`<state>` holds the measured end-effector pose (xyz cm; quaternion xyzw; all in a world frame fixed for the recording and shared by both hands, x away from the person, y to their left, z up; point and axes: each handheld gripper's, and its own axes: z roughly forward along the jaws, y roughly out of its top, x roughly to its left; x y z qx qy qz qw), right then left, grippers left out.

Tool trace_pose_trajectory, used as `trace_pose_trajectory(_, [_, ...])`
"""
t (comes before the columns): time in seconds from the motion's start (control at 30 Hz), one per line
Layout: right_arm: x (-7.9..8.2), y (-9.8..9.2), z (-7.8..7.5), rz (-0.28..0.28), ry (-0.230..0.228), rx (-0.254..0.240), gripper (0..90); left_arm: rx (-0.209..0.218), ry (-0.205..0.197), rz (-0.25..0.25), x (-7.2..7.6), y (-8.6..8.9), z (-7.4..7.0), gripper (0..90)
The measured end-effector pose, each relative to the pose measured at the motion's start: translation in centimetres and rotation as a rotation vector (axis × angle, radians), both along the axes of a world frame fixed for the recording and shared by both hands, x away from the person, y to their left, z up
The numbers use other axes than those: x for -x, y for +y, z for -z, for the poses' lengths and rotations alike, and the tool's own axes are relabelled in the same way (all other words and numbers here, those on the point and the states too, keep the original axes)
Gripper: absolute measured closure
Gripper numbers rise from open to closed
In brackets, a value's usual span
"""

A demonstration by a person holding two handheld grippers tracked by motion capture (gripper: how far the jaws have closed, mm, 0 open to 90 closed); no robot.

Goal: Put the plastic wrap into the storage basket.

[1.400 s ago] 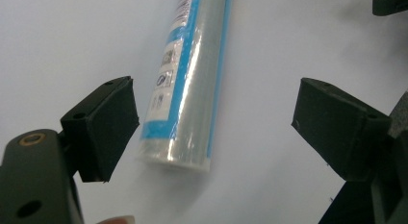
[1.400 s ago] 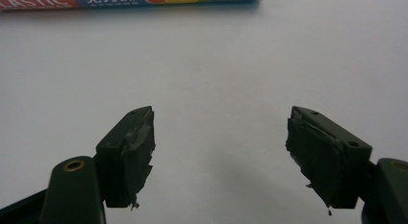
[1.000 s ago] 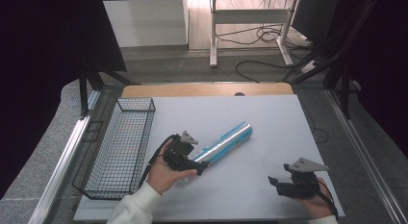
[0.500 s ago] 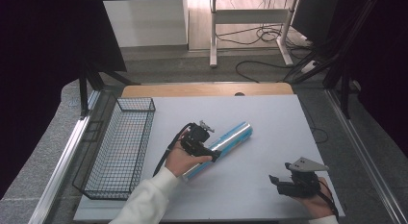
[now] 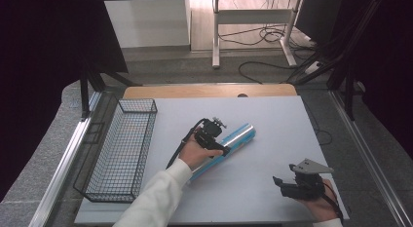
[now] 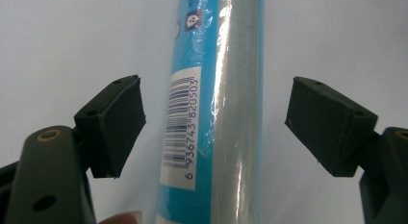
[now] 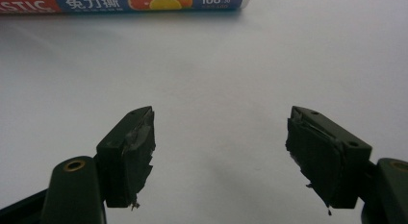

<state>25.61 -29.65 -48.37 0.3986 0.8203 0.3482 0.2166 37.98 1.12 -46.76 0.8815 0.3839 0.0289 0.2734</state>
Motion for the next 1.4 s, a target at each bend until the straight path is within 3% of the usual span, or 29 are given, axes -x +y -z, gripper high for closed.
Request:
trace_pose_trajectory(0.07, [0.0, 0.0, 0.0, 0.002, 0.0, -0.001, 25.6, -0.003, 0.012, 0.003, -0.1, -0.1, 0.2, 20.6])
trace_pose_trajectory(0.1, [0.0, 0.0, 0.0, 0.004, 0.003, -0.004, 25.5, -0.024, 0.024, 0.016, -0.4, -0.4, 0.5, 20.3])
trace_pose_trajectory(0.2, [-0.1, -0.1, -0.1, 0.008, 0.022, -0.046, 25.5, -0.03, 0.032, 0.015, -0.5, -0.6, 0.9, 19.8])
trace_pose_trajectory(0.33, [-0.1, 0.0, 0.0, 0.017, 0.027, -0.028, 25.5, -0.045, 0.064, 0.022, -0.9, -1.0, 1.7, 19.6])
trace_pose_trajectory(0.37, [-0.1, 0.0, 0.1, 0.019, 0.029, -0.027, 25.5, -0.074, 0.073, 0.028, -1.2, -1.2, 2.1, 19.7])
trace_pose_trajectory(0.57, [-0.2, 0.0, 0.3, 0.023, 0.029, -0.015, 25.5, -0.118, 0.123, 0.029, -1.6, -1.8, 3.1, 22.3])
trace_pose_trajectory(0.63, [-0.2, -0.1, 0.4, 0.028, 0.028, -0.006, 25.5, -0.131, 0.131, 0.03, -1.7, -2.0, 3.3, 28.0])
trace_pose_trajectory(0.97, [-0.3, -0.3, 0.5, 0.04, 0.024, 0.004, 25.5, -0.18, 0.126, 0.062, -1.6, -2.3, 3.0, 30.8])
trace_pose_trajectory(1.27, [-0.2, -0.2, 0.4, 0.034, 0.019, -0.003, 25.4, -0.183, 0.148, 0.037, -1.5, -1.0, 1.9, 31.3])
trace_pose_trajectory(1.4, [-0.2, -0.1, 0.4, 0.03, 0.014, -0.003, 25.3, -0.169, 0.154, 0.009, -1.3, 0.1, 0.5, 31.4])
